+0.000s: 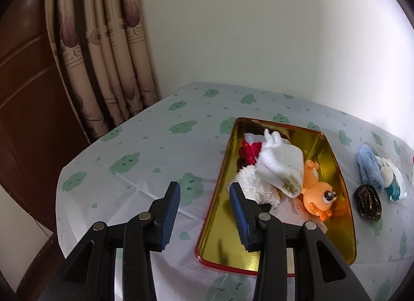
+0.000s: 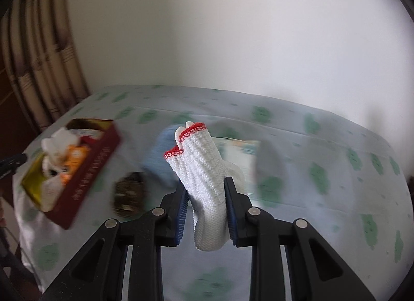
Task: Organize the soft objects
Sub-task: 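Carry the white knit sock into the tin box and open the right gripper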
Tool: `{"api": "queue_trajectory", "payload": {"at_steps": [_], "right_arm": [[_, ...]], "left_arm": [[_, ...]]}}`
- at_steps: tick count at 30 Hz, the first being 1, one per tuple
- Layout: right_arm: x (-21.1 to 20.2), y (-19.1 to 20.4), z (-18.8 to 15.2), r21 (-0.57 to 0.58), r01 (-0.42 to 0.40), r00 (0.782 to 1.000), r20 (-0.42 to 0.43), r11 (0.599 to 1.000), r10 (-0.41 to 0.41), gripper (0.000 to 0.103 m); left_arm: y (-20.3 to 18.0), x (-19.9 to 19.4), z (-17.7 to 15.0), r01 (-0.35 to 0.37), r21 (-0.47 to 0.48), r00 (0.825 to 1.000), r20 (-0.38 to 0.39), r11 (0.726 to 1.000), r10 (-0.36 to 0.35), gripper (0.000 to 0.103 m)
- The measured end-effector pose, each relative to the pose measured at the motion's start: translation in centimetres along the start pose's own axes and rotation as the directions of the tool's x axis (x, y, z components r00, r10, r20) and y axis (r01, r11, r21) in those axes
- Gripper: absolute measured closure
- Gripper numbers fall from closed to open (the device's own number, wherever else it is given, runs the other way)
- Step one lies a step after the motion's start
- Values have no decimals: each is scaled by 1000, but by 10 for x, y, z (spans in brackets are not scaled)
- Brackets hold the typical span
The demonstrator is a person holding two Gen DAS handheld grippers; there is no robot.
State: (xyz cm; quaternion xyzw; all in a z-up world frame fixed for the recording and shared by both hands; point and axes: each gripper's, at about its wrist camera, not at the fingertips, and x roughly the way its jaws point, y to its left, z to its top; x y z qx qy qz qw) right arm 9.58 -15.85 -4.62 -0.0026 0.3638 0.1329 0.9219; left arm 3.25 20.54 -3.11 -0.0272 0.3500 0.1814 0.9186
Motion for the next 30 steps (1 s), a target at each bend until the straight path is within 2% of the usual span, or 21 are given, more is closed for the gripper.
{"api": "queue_trajectory", "payload": {"at_steps": [5,14,19,23,30], "right_arm": [[5,59,7,-83,-94,995,-24,992,92,79],[13,149,8,-210,-219,976,-68,953,209,79],[19,179,7,-240,-269,963,-92,933,254,79],[24,198,4,-249,-309,950,-117,918,289,79],[36,235,-1,-293,-347,937,-154,891,314,79]], "left_arm": [[12,-1,0,12,-48,1000,1,999,-12,63],[28,-4,2,-23,-101,999,21,995,25,62],[37,-5,3,-32,-137,999,14,990,34,62],[46,-4,3,-68,-158,998,8,985,70,62],[55,-2,2,-107,-180,994,-5,978,108,61]]}}
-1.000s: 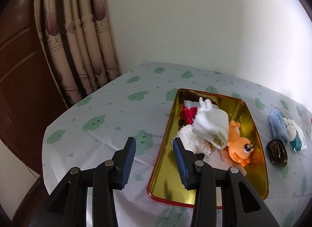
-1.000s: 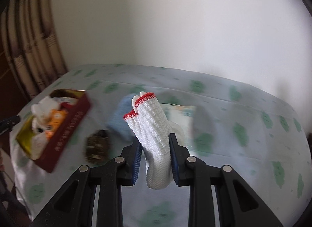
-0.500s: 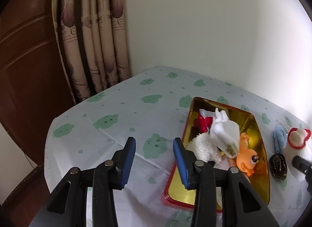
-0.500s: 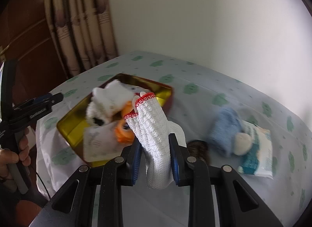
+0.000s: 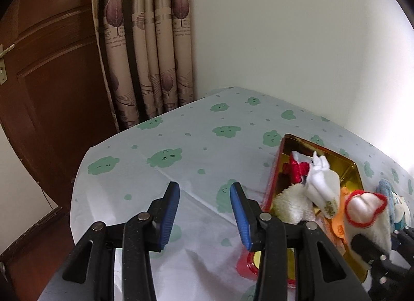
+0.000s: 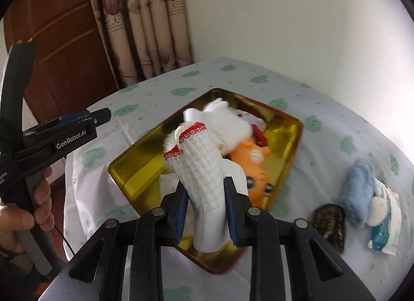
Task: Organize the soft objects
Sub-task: 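Carry the white knit sock into the tin box and open the right gripper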
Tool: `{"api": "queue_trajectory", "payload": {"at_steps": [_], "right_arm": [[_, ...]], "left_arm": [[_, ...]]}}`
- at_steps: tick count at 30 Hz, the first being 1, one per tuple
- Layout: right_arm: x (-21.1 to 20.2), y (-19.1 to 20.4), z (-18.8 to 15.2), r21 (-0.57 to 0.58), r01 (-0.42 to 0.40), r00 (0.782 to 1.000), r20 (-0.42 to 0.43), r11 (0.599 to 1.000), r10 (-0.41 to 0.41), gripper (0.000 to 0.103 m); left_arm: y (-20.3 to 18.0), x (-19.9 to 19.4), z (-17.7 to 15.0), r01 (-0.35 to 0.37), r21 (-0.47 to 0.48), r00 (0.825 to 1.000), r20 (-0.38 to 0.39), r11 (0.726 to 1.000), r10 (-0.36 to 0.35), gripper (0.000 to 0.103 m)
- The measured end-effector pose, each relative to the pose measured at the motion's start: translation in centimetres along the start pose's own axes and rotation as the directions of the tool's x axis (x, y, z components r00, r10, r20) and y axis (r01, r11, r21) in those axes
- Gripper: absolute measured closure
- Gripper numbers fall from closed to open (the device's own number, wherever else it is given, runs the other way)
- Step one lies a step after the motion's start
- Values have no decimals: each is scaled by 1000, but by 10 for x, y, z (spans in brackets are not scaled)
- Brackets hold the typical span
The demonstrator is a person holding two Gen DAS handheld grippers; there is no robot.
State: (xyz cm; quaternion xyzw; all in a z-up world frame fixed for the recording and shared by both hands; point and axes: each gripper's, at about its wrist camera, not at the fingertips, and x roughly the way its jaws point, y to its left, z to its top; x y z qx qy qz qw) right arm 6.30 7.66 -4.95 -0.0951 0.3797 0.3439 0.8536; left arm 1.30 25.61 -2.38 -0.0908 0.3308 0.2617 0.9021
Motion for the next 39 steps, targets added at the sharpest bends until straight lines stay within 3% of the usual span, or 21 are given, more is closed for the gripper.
{"api": "queue_trajectory", "payload": {"at_steps": [19,23,27,32,39], "right_arm": [[41,19,1,-52,9,998,-64,999,-12,76],[38,22,3,-65,24,998,-53,998,-28,54],[32,24,4,-74,32,999,-30,997,-35,41],[20,22,7,-65,34,999,-8,997,-34,28],[-8,7,9,-22,22,999,37,1000,-21,24]], "left_arm": [[9,4,1,-20,-33,1000,-15,999,19,61],[10,4,1,-21,-34,1000,-14,999,20,61],[10,4,1,-18,-33,1000,-12,999,18,61],[11,3,1,-16,-38,1000,-15,999,15,61],[12,2,2,5,-47,1000,-12,999,-6,61]]}}
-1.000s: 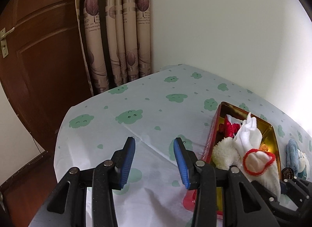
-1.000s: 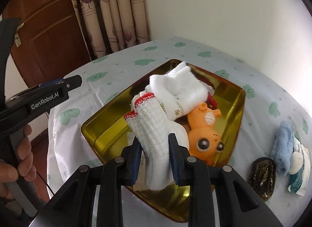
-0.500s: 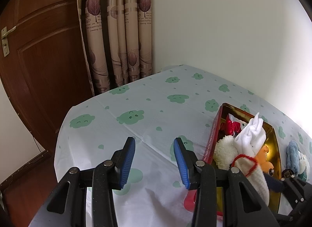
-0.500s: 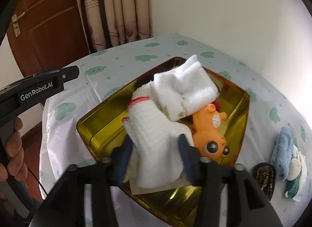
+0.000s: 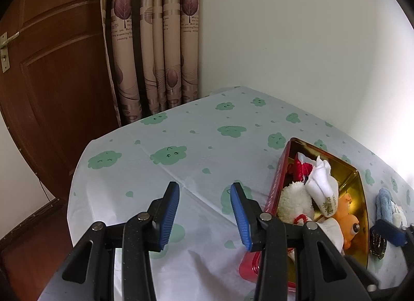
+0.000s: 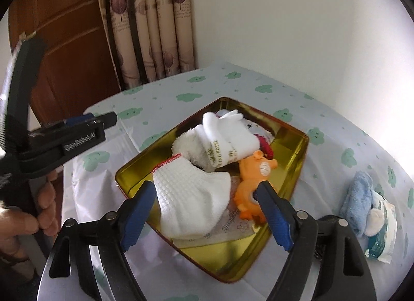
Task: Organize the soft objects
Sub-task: 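Carry the white knit sock into the tin box and open the right gripper, then grasp the blue-and-white wipe packet with the right gripper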
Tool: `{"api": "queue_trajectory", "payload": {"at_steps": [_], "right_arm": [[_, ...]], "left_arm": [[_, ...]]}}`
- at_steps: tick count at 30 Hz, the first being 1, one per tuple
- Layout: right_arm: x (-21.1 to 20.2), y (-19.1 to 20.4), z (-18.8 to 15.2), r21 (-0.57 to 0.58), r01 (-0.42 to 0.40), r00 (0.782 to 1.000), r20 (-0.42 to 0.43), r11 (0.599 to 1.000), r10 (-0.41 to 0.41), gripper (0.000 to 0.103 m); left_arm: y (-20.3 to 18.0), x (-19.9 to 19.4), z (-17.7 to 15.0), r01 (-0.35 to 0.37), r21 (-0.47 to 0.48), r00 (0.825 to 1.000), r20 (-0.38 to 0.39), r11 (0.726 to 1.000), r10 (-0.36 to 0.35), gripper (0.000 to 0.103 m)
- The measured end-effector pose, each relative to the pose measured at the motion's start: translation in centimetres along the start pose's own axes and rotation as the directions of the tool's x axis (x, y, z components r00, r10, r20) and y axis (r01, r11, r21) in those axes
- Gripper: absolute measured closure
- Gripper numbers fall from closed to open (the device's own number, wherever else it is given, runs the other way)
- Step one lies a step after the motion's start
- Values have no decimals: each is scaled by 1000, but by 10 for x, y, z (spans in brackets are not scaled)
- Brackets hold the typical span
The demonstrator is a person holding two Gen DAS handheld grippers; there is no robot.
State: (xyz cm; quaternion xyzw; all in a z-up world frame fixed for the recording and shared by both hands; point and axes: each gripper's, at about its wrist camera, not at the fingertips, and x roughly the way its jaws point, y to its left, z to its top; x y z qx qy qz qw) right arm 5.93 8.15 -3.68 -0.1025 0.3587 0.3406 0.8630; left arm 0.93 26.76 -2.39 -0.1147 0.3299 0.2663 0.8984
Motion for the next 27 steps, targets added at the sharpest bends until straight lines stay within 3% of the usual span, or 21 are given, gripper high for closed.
{"api": "queue_trajectory", "payload": {"at_steps": [5,12,20,27], "right_arm": [[-22,-25,-8,49,28,999,20,998,-29,24],[-52,-95,-32,165,148,988,18,975,-153,23],[-69,-182,-65,279,328,943,-43,902,-330,14],[-53,-226,-91,297,425,905,-131,855,-404,8]], "left_arm": [[-3,0,0,-8,13,1000,8,1000,8,61],[-6,-1,-1,-10,24,1000,14,1000,10,61],[-13,-4,-3,-11,64,1000,27,998,9,61],[-20,-3,-6,1,95,1000,25,995,-3,61]]}}
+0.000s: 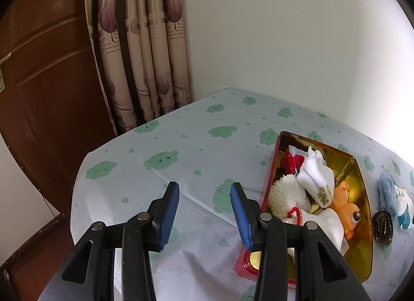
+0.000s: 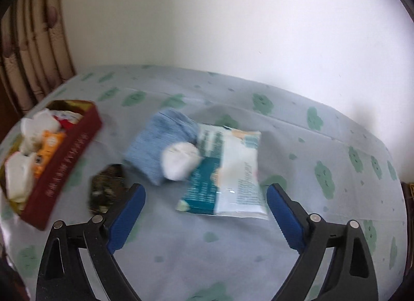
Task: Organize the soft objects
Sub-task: 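Grasp the blue-and-white wipe packet with the right gripper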
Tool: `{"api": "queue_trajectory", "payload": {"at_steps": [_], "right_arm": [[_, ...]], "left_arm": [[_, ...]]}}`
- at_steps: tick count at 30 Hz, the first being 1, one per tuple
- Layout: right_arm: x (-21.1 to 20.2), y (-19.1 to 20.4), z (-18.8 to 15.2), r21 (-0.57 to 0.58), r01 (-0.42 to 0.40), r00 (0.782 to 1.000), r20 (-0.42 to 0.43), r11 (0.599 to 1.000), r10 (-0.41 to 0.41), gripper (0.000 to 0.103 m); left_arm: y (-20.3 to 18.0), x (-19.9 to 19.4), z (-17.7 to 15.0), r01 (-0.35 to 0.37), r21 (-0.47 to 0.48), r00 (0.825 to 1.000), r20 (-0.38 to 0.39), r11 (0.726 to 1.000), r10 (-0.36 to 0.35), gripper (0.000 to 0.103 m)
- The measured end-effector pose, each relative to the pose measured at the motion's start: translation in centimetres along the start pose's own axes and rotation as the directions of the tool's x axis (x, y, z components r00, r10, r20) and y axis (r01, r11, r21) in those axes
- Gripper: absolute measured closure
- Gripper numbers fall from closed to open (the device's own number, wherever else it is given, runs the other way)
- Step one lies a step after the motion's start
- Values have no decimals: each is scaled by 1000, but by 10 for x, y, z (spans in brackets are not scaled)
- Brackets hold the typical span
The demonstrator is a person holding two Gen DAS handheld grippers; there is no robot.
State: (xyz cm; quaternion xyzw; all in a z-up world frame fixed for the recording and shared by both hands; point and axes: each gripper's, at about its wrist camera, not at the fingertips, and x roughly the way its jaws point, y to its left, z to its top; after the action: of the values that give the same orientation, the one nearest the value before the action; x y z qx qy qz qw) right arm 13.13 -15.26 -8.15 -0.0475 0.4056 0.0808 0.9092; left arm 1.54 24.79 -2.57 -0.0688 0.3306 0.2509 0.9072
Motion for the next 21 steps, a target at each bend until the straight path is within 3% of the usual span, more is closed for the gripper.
{"api": "queue_trajectory", "payload": {"at_steps": [11,16,17,18,21], "right_arm": [[54,-8,1,-46,77,995,-55,996,-79,7],[68,-13,7,-49,55,997,-46,997,-58,8],[69,-13,8,-48,49,998,-43,998,-51,14],[69,-14,8,-45,38,998,-39,998,-39,27],[69,-15,8,-36,17,999,-36,999,-19,35]], "left_arm": [[-9,2,-3,0,44,1000,11,999,-1,61],[-16,1,-5,11,67,1000,14,998,-12,61],[-18,1,-5,12,74,1000,16,997,-14,61],[-20,0,-6,16,84,1000,21,996,-18,61],[-27,-6,-6,32,103,999,39,994,-36,61]]}}
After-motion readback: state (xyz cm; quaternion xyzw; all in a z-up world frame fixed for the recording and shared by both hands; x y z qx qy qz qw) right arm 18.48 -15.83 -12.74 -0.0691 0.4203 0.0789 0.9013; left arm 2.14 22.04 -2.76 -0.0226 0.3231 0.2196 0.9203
